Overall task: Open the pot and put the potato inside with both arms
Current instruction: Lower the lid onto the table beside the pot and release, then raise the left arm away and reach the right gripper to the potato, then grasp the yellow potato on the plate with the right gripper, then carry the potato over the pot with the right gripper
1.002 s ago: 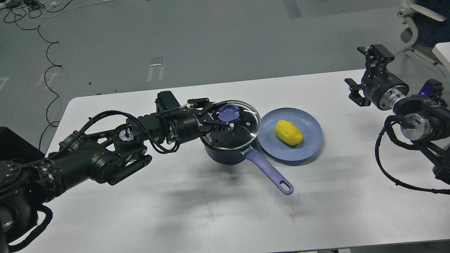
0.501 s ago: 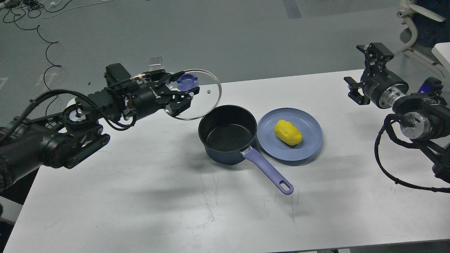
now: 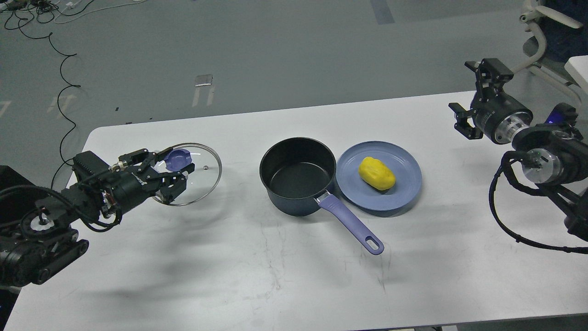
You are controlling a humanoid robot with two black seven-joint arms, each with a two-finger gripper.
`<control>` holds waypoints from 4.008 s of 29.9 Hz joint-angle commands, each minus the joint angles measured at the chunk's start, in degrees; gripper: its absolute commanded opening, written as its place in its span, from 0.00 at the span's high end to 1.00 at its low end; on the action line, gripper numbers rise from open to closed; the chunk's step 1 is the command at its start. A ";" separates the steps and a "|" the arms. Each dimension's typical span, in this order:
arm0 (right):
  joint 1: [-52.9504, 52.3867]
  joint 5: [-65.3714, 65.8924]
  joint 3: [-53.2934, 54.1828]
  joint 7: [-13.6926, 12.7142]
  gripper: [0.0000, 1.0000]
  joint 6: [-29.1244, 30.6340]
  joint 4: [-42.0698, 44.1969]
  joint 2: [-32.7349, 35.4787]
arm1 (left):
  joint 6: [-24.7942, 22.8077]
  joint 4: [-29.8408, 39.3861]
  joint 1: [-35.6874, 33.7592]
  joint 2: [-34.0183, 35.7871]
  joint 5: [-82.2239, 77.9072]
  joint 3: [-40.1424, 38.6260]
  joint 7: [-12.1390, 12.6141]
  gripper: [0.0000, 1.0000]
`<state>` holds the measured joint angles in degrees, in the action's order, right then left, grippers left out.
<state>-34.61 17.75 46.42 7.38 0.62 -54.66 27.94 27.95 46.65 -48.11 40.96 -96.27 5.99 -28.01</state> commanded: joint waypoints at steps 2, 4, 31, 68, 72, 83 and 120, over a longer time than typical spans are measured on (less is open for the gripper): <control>-0.45 0.00 -0.01 -0.26 0.00 0.00 -0.01 0.09 | 0.05 -2.44 3.02 -0.62 2.13 -0.01 0.01 0.39; -0.54 0.00 -0.01 -0.26 0.00 0.00 -0.01 0.09 | 0.05 -2.53 3.46 -0.62 2.49 -0.01 0.01 0.39; -0.63 0.00 0.08 -0.35 0.00 0.08 0.08 0.44 | 0.05 -9.38 6.01 -6.51 4.86 0.08 0.01 0.21; -21.02 61.61 -46.94 8.00 0.01 -3.17 -6.27 5.73 | -35.23 -8.24 -18.86 -11.60 79.29 -21.87 1.80 0.02; -21.11 61.79 -49.31 8.79 0.02 -3.34 -1.60 0.89 | -36.56 -8.24 -17.81 -12.66 82.12 -23.74 3.84 0.02; -20.67 61.70 -52.91 8.97 0.04 -4.48 7.45 -7.55 | -36.21 -8.24 -16.22 -13.19 81.42 -23.48 3.14 0.02; -31.30 59.15 -54.76 15.39 0.71 -9.23 1.04 -8.68 | -36.04 -8.33 -13.85 -13.10 79.22 -22.95 0.41 0.02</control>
<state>-65.50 77.24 -7.78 21.89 -9.13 -54.49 22.70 -8.11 38.32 -61.88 27.65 -17.05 -16.94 -27.60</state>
